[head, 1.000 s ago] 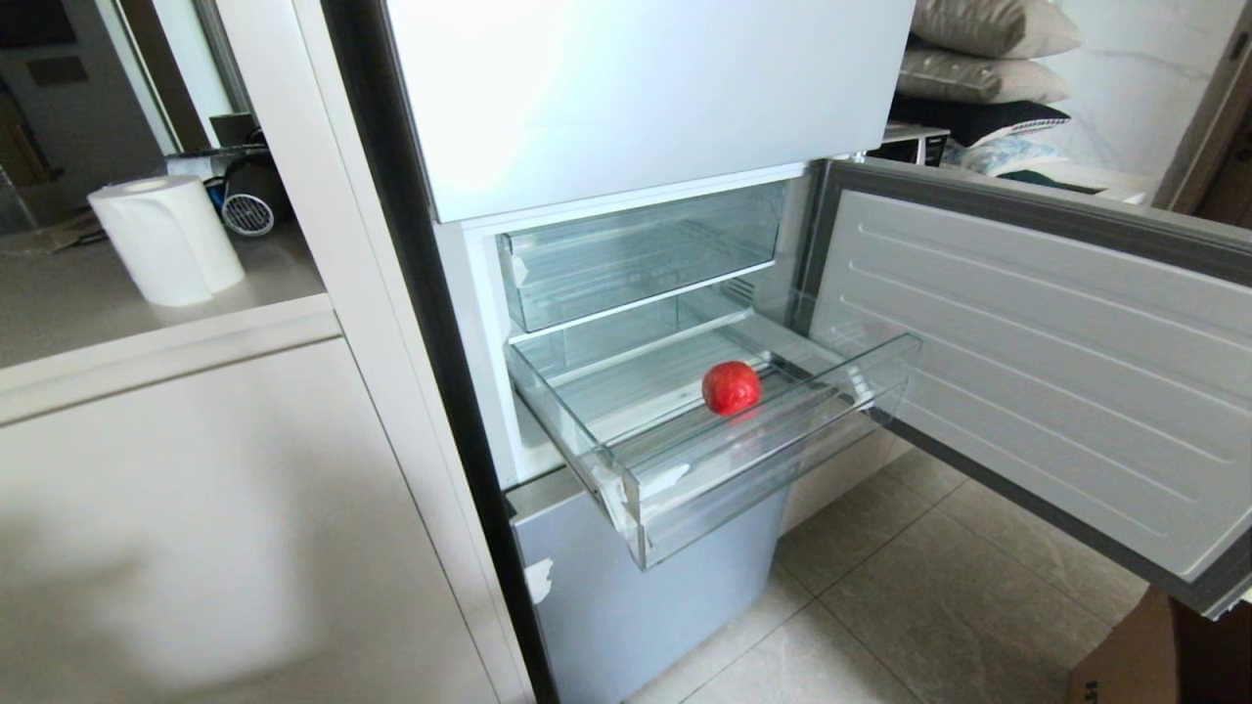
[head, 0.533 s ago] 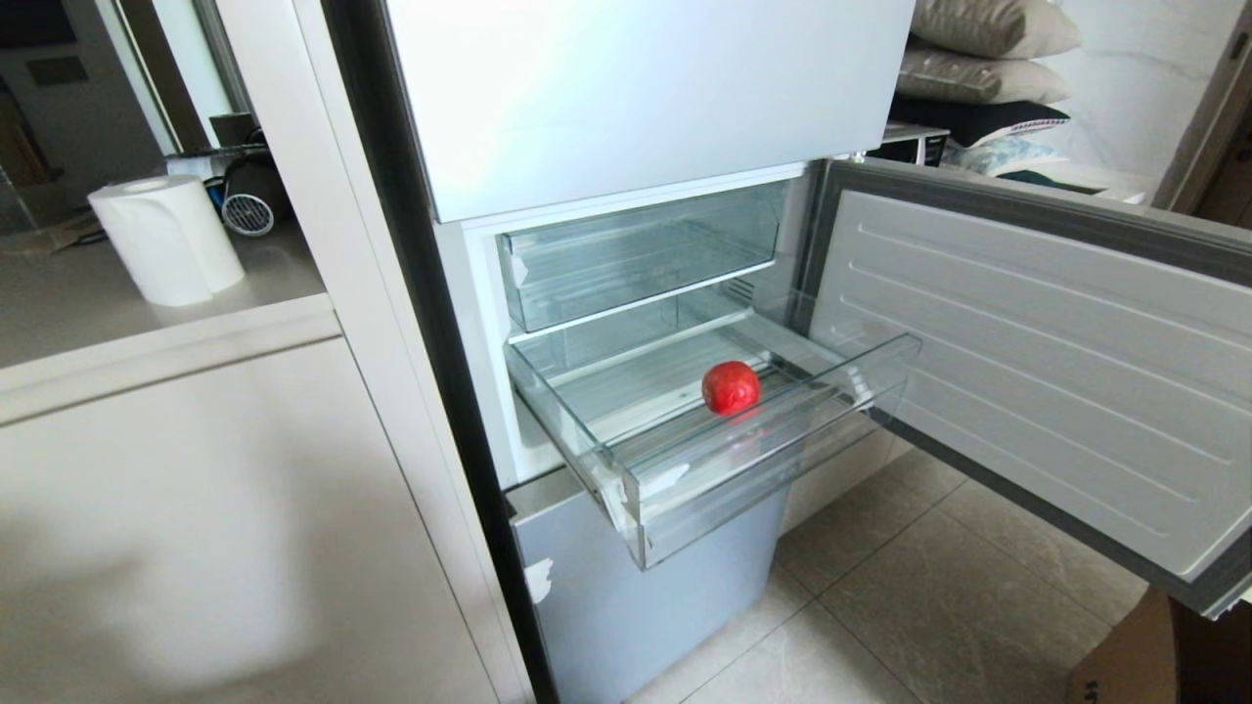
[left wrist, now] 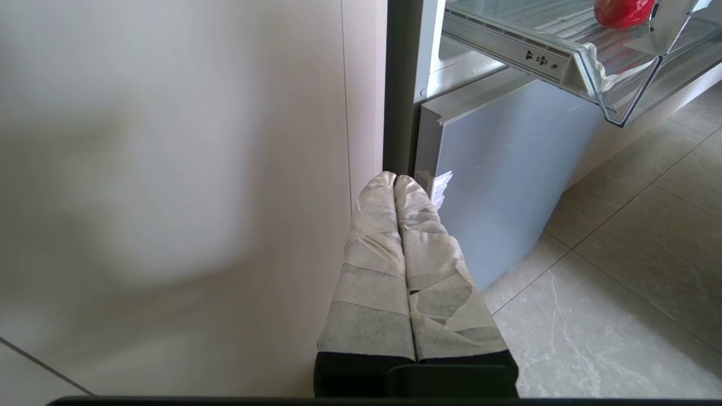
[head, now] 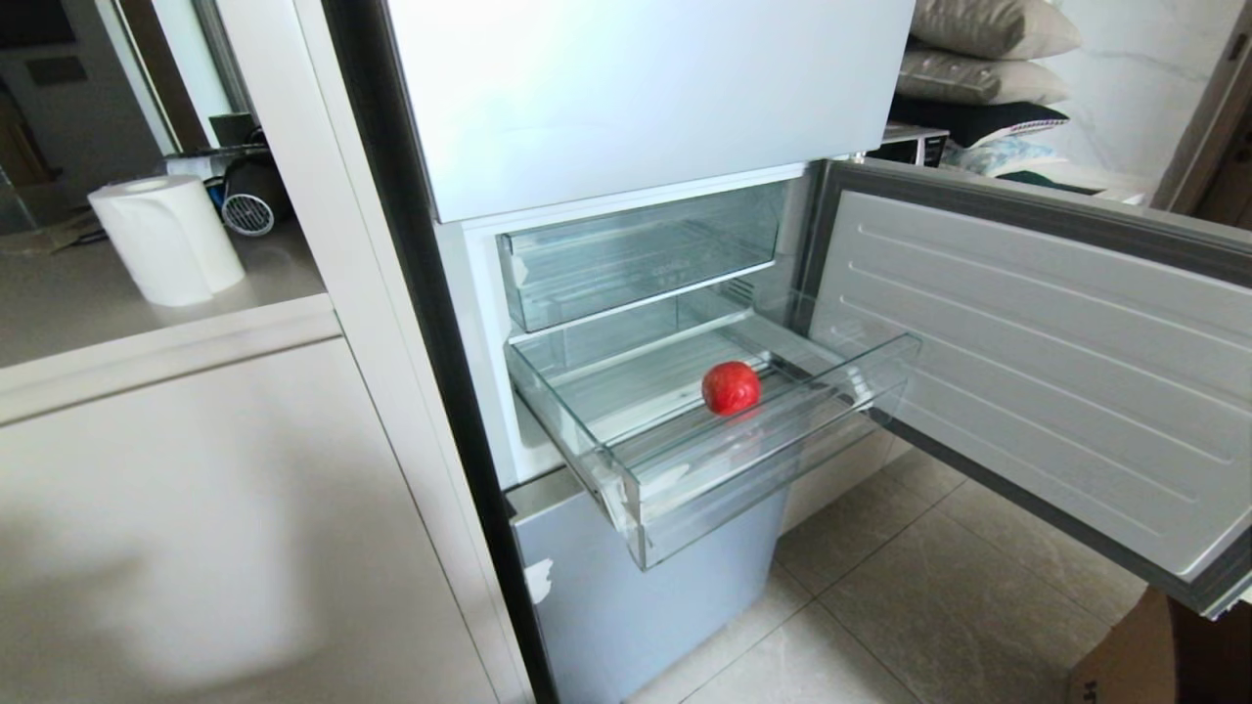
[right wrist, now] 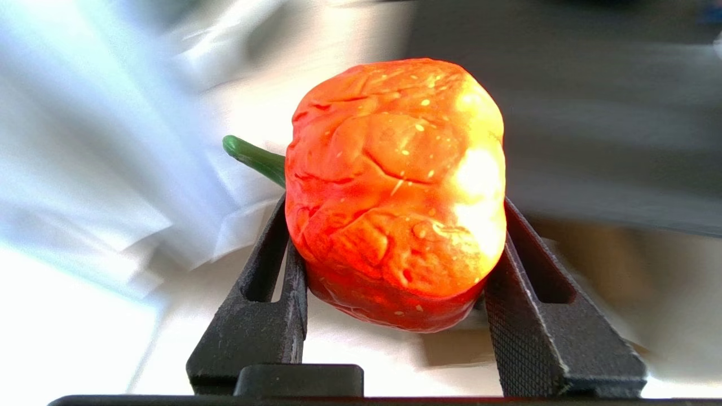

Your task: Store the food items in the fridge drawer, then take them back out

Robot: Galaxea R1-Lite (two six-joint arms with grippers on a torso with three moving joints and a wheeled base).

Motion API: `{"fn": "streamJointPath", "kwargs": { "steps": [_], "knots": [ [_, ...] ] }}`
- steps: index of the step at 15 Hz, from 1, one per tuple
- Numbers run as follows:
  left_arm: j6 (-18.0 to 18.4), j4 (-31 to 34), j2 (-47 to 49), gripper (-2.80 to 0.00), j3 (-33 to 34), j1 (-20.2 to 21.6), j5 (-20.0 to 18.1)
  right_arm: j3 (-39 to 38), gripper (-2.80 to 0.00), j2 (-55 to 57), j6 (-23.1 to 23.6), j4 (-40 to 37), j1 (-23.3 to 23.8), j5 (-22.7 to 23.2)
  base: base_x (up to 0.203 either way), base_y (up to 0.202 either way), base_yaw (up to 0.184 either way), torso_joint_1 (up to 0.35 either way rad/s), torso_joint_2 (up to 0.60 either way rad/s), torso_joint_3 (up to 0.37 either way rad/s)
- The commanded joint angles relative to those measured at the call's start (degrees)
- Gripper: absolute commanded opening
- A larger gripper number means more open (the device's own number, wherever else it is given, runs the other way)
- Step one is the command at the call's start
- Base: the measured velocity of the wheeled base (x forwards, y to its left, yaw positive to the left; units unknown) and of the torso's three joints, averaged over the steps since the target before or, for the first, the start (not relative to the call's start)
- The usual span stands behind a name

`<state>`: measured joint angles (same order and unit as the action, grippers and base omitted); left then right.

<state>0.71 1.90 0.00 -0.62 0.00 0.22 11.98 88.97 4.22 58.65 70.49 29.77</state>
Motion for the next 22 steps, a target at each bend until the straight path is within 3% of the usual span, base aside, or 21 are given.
{"fn": "streamJointPath", "kwargs": {
  "steps": [1,4,9,12,15,19,22],
  "knots": [
    [0.00,0.03,0.09,-2.80,0.01,0.00,0.04,-5.01,-2.80,-8.05,-0.19,-0.03,-10.97,0.42,0.000,0.000,0.000,0.000,0.00,0.000],
    [0.00,0.03,0.02,-2.80,0.01,0.00,0.04,-6.48,-2.80,-10.46,-3.00,-1.72,-28.86,-1.53,0.000,0.000,0.000,0.000,0.00,0.000],
    [0.00,0.03,0.09,-2.80,0.01,0.00,0.04,-3.05,-2.80,-11.39,-8.73,-5.45,-60.48,-14.82,0.000,0.000,0.000,0.000,0.00,0.000],
    [0.00,0.03,0.09,-2.80,0.01,0.00,0.04,5.27,-2.80,-9.81,-13.54,-9.51,-76.55,-22.46,0.000,0.000,0.000,0.000,0.00,0.000],
    [0.00,0.03,0.09,-2.80,0.01,0.00,0.04,17.82,-2.80,-1.74,-17.36,-12.14,-83.90,-25.09,0.000,0.000,0.000,0.000,0.00,0.000],
    [0.00,0.03,0.09,-2.80,0.01,0.00,0.04,35.79,-2.80,10.48,-18.15,-18.50,-92.98,-29.60,0.000,0.000,0.000,0.000,0.00,0.000],
    [0.00,0.03,0.00,-2.80,0.01,0.00,0.04,49.33,-2.80,20.51,-17.80,-21.10,-96.77,-32.70,0.000,0.000,0.000,0.000,0.00,0.000]
  ]
}}
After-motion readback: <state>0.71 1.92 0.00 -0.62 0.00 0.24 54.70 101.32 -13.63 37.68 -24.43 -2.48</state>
